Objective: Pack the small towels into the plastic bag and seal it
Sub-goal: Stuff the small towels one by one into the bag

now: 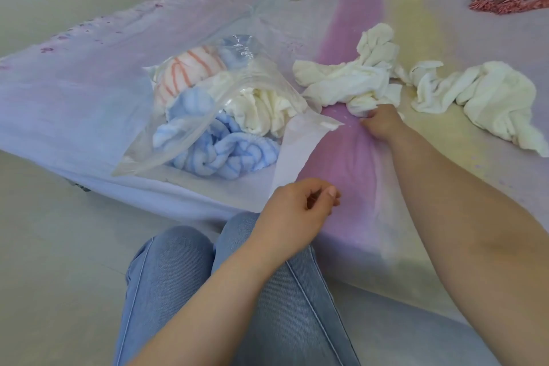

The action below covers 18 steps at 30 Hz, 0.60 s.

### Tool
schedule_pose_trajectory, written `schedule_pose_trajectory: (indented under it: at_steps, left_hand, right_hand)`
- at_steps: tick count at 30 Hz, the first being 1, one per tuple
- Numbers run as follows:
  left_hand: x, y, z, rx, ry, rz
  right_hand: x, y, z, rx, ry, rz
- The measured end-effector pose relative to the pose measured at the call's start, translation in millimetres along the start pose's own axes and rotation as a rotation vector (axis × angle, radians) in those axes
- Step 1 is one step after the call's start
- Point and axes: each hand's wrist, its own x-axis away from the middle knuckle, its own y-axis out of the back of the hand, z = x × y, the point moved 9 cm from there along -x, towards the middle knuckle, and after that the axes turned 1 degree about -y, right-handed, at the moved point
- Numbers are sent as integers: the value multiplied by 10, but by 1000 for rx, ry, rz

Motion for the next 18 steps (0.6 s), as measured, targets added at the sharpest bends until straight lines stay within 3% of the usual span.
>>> schedule_pose_trajectory:
  at_steps: [6,10,14,16,18]
  left_hand:
    - [-128,36,19,97,-2,-69]
    - [-137,-54,-80,153,-84,20]
    - [-2,-123,-210,123,-163,93]
    - [78,-64,-253,254,-158,59]
    - [156,115,-302,300,-201,-44]
  right_hand:
    - [838,104,-2,-334,118,11]
    - [1764,187,253,-769,220,235]
    - [2418,212,609,-983,361,469]
    - [2482,206,650,-1027,349,451]
    - [2457,290,638,-825,370,262]
